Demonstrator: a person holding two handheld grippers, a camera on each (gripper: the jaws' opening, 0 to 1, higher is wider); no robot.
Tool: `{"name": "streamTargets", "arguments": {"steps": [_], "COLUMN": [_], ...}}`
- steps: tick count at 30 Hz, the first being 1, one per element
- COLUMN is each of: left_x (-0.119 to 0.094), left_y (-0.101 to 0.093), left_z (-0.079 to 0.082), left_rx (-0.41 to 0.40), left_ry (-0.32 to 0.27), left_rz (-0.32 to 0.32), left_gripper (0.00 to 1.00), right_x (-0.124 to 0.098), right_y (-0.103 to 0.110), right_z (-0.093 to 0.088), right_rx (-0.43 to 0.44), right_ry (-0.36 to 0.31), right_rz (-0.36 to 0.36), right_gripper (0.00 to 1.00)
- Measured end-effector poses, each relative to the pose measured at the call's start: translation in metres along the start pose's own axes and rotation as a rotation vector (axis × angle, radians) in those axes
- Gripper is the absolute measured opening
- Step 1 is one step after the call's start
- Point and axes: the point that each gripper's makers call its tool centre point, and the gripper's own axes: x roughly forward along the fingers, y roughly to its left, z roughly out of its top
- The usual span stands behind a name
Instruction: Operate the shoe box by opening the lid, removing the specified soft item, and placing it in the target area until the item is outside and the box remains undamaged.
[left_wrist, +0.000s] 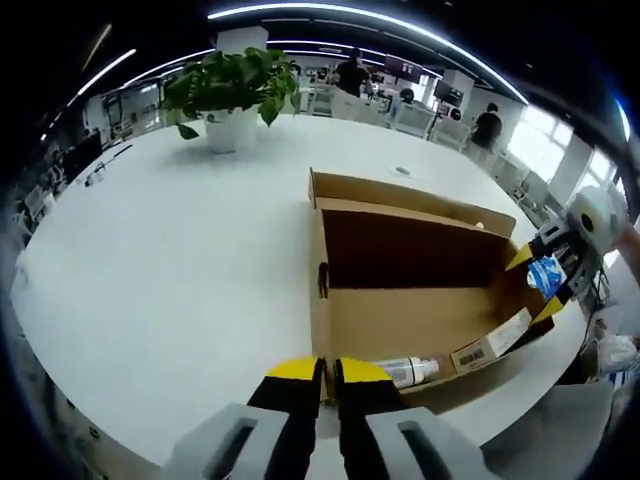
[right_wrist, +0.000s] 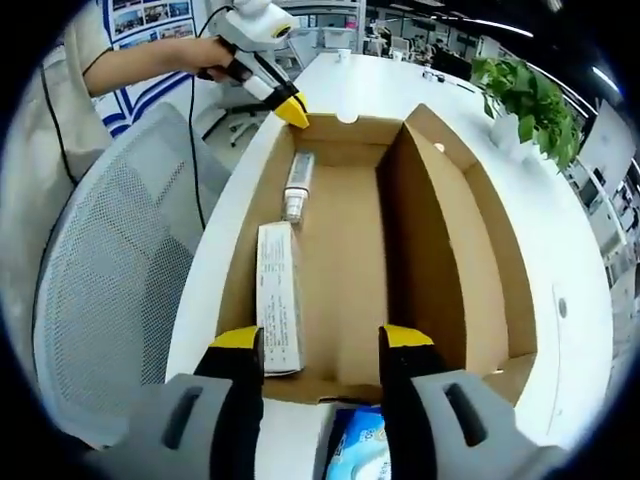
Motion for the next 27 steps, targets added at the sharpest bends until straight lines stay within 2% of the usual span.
{"name": "streamTargets", "arguments": {"steps": [11, 17, 22, 27], "left_x": [0.0, 0.0, 0.0, 0.0], "left_y": [0.0, 0.0, 0.0, 0.0], "left_z": [0.0, 0.0, 0.0, 0.0], "left_rx": [-0.003, 0.0, 0.003, 0.002], "left_ry": [0.002, 0.004, 0.006, 0.004], "left_rz": [0.0, 0.0, 0.0, -0.001], "left_gripper": [0.05, 0.05, 0.05, 0.05], "right_x": [0.011, 0.012, 0.013, 0.02], "right_y": [0.012, 0.015, 0.021, 0.022], "right_z": [0.004, 0.006, 0.006, 0.004], "right_rx": [0.005, 0.016, 0.022, 0.023], "right_ry": [0.005, 0.0, -0.004, 0.008], "right_rz": [0.041, 0.051, 0.069, 0.065], "right_gripper": [0.32, 0.29, 0.3, 0.26]}}
